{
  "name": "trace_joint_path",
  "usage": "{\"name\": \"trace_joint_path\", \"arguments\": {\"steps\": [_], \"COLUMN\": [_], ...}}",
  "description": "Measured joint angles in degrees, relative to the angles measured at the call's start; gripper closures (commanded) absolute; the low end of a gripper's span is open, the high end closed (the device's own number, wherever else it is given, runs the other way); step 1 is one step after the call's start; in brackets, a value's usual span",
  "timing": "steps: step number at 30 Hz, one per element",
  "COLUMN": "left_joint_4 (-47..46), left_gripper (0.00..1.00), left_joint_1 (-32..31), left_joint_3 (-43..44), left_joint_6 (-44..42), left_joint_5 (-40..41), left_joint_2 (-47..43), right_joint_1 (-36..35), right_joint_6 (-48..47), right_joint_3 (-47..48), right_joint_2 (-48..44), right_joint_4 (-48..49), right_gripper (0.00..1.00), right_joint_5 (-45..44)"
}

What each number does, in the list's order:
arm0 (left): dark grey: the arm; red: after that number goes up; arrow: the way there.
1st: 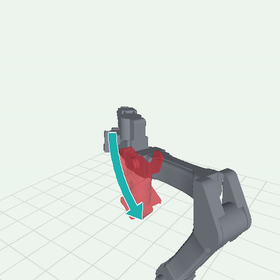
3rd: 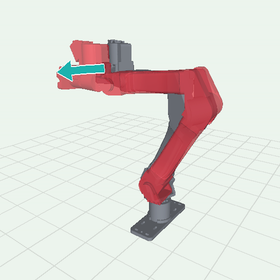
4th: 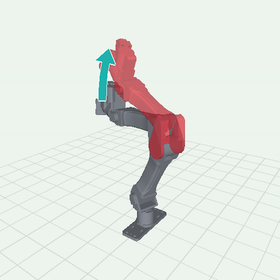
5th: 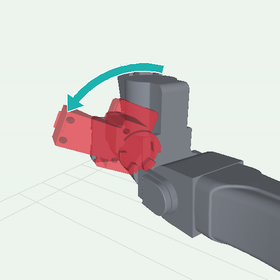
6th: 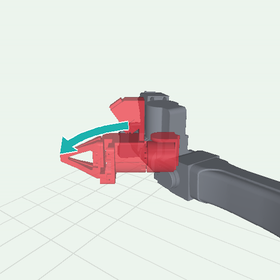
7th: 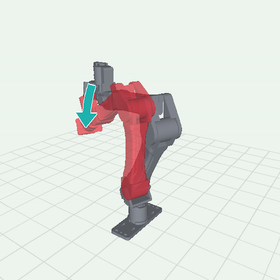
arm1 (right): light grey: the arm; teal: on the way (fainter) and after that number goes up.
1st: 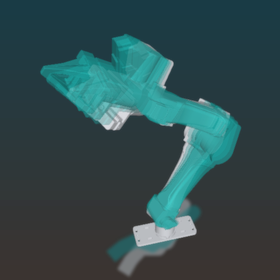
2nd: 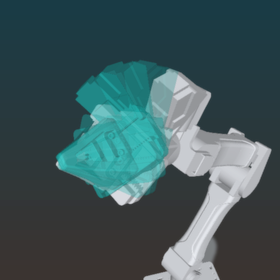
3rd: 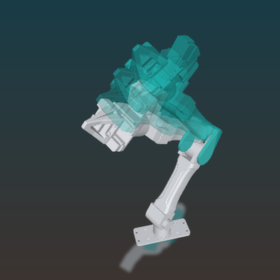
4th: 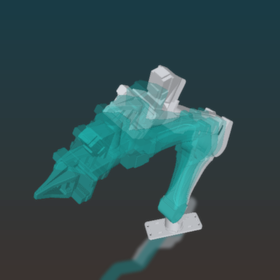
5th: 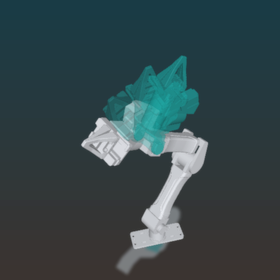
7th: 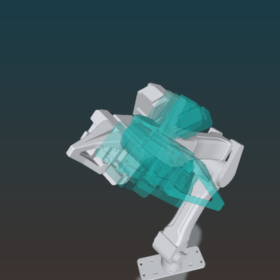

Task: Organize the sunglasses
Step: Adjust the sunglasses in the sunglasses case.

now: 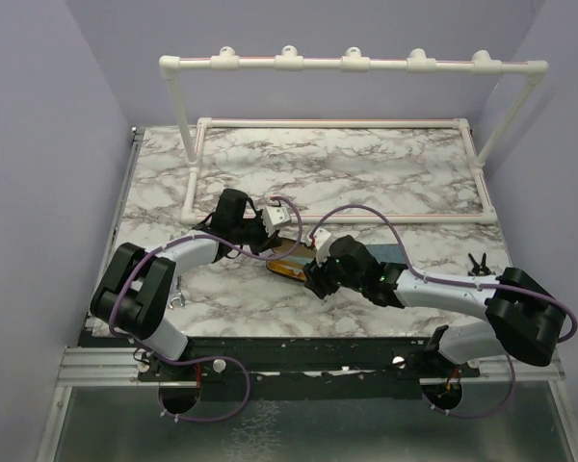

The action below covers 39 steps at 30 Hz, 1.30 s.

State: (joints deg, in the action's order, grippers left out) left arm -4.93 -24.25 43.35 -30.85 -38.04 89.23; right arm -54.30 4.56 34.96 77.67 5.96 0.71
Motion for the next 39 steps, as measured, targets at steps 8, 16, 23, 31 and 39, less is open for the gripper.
{"name": "trace_joint_path", "arguments": {"steps": [8, 16, 23, 31, 39], "left_joint_4": [0.2, 0.2, 0.3, 0.4, 0.4], "left_gripper": [1.0, 1.0, 1.0, 1.0, 1.0], "left_joint_1": [-0.1, -0.1, -0.1, -0.1, -0.2], "left_joint_3": [0.0, 0.0, 0.0, 0.0, 0.0], "left_joint_6": [-0.3, -0.3, -0.5, -0.9, -1.3], "left_joint_5": [0.0, 0.0, 0.0, 0.0, 0.0], "left_joint_2": [-0.1, -0.1, -0.1, -0.1, -0.1], "right_joint_1": [0.0, 0.0, 0.0, 0.3, 1.8], "right_joint_6": [-1.8, -6.8, -6.9, -7.0, -7.2], "right_joint_3": [0.1, 0.7, 1.2, 1.3, 1.5], "right_joint_2": [-0.2, 2.5, 3.7, 2.5, 2.4], "right_joint_4": [-0.1, -0.3, -0.5, -0.5, -0.3], "right_gripper": [0.45, 0.49, 0.52, 0.51, 0.51], "right_joint_5": [-0.9, -1.1, -3.5, -5.0, -6.0]}}
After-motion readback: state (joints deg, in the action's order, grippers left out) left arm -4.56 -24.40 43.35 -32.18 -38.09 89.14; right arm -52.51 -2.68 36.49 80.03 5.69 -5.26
